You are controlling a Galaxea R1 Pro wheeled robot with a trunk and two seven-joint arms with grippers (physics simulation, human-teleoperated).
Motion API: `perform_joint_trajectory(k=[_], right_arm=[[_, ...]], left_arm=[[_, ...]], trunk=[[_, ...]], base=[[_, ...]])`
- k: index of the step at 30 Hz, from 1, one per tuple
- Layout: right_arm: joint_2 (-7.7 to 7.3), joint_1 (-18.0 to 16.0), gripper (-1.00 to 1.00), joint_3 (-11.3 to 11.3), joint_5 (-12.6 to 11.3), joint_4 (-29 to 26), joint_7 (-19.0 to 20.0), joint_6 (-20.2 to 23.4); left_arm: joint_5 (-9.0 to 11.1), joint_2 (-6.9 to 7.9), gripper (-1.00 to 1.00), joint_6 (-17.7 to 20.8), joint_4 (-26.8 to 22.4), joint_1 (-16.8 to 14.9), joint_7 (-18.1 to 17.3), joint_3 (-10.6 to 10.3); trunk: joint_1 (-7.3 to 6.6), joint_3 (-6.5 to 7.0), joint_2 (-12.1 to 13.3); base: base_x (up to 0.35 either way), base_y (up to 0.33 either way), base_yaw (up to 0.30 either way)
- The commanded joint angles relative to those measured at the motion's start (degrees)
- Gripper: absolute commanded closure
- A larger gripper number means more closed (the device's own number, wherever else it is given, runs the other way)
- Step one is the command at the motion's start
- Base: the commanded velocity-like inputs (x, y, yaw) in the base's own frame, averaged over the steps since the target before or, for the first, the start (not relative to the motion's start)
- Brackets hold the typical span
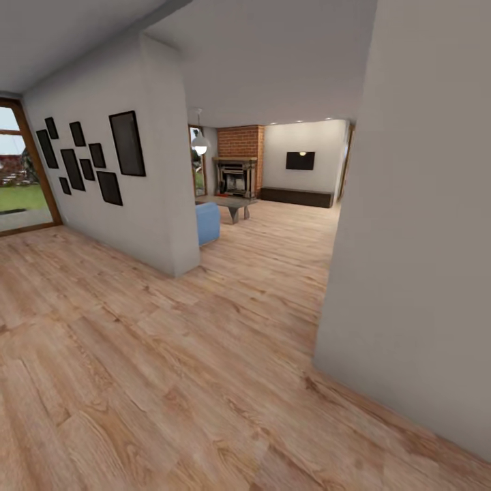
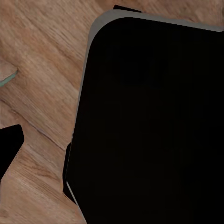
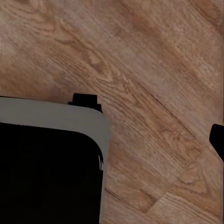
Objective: Move the two storage containers from the living room to the garage. In the garage, place one container on the floor and stack the other container on top of it (either order is fine).
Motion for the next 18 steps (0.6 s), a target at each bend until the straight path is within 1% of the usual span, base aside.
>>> perform_joint_trajectory(k=[1,5,6,9,18], right_arm=[[0.0,-0.1,-1.0,0.5,0.0,0.2,0.0,-0.3],[0.02,-0.1,-1.0,0.6,1.5,0.2,0.1,-0.3],[0.04,-0.1,-1.0,0.5,2.3,0.2,0.1,-0.3],[0.04,-0.1,-1.0,0.5,3.2,0.2,0.1,-0.3],[0.07,-0.1,-1.0,0.5,3.8,0.2,0.0,-0.3]], left_arm=[[0.3,-0.01,-1.0,-0.1,-0.1,0.0,0.1,0.2],[0.3,-0.01,-1.0,-0.1,-0.1,0.0,0.1,0.2],[0.3,-0.01,-1.0,-0.1,-0.1,0.0,0.1,0.2],[0.3,-0.01,-1.0,-0.1,-0.1,0.0,0.1,0.2],[0.3,-0.01,-1.0,-0.1,-0.1,0.0,0.1,0.2]], trunk=[[0.03,-0.05,0.0],[0.03,-0.05,0.0],[0.03,-0.05,0.0],[0.03,-0.05,0.0],[0.03,-0.05,0.0]], base=[[0.322,0.0,0.0],[0.323,0.0,0.0],[0.322,0.0,0.0],[0.322,0.0,0.0],[0.322,0.0,0.0]])
